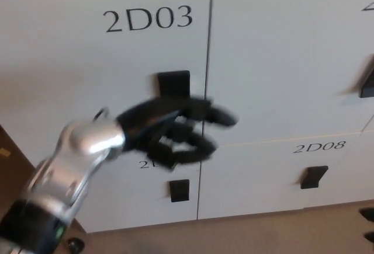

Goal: The robot walks towards an open cabinet and lifts its left hand to push the door towards the right to close it.

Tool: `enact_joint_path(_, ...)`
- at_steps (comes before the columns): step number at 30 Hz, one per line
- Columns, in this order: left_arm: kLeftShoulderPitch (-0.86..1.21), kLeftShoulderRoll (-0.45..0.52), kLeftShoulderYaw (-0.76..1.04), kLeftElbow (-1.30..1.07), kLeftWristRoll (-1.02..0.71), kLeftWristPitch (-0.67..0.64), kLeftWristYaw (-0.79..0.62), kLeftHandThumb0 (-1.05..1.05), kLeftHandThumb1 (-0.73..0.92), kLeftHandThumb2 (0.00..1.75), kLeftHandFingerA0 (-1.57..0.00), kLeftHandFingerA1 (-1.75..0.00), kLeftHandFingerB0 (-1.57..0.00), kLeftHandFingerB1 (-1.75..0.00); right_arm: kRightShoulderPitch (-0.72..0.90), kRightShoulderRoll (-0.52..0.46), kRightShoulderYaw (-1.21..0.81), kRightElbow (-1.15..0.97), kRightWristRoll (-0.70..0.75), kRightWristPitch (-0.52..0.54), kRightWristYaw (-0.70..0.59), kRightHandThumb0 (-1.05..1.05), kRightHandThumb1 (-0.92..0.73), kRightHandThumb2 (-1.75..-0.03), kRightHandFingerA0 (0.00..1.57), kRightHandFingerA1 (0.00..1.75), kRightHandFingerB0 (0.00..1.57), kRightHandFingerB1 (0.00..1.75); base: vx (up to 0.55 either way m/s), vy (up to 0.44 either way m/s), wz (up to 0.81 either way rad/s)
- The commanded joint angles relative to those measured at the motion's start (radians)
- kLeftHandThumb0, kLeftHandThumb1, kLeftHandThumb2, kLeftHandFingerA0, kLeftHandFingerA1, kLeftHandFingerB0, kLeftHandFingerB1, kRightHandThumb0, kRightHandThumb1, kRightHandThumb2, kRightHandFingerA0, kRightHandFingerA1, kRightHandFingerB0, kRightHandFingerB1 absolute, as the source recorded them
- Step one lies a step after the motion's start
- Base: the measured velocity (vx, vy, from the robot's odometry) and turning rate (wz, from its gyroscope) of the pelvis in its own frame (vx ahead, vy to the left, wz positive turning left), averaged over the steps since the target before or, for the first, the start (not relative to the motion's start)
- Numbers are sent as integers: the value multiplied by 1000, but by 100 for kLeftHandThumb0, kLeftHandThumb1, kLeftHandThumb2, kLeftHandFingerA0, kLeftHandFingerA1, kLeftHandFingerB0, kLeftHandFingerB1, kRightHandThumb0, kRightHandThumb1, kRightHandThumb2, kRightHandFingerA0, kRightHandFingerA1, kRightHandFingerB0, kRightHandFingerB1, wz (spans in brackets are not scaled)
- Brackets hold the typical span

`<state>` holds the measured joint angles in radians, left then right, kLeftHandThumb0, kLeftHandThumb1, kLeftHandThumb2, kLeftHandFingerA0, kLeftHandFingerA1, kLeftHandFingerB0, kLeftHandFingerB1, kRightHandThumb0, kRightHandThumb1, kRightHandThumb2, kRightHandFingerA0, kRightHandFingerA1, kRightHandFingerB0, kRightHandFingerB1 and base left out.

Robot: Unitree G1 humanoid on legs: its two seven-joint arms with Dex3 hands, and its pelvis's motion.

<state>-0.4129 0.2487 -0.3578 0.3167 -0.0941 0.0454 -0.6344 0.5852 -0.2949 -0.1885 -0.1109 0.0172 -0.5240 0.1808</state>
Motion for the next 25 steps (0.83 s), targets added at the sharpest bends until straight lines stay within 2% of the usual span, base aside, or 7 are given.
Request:
enact_joint_path(1,610,119,329,38,-111,-93,126,-45,50,90,-57,-61,-37,-51,-504,99,222,393,-162,443,26,-35,-66,-61,77,52,65,49,0,0,0)
enact_joint_path(5,530,59,392,160,-122,-65,240,-45,63,59,-62,-43,-54,-39,-544,128,191,513,-128,430,-36,-36,-69,-60,75,49,70,48,0,0,0)
enact_joint_path(6,514,38,421,214,-126,-69,283,-48,53,92,-54,-59,-39,-51,-534,135,178,552,-116,411,-56,-36,-67,-62,75,51,64,48,0,0,0)
enact_joint_path(13,410,48,507,414,-82,-105,376,-46,67,60,-58,-41,-54,-40,-659,97,144,763,-101,386,-90,-40,-65,-62,75,50,63,47,0,0,0)
enact_joint_path(15,396,57,510,438,-61,-134,384,-51,55,93,-52,-57,-43,-52,-686,94,131,811,-91,374,-102,-41,-65,-62,75,51,61,47,0,0,0)
enact_joint_path(20,410,58,517,482,-21,-198,397,-48,66,61,-60,-42,-55,-40,-688,87,122,872,-88,348,-116,-36,-68,-60,77,49,65,46,0,0,0)
enact_joint_path(25,415,51,532,523,-10,-231,401,-52,54,92,-53,-57,-45,-52,-690,72,142,919,-119,307,-127,-40,-66,-63,75,50,61,46,0,0,0)
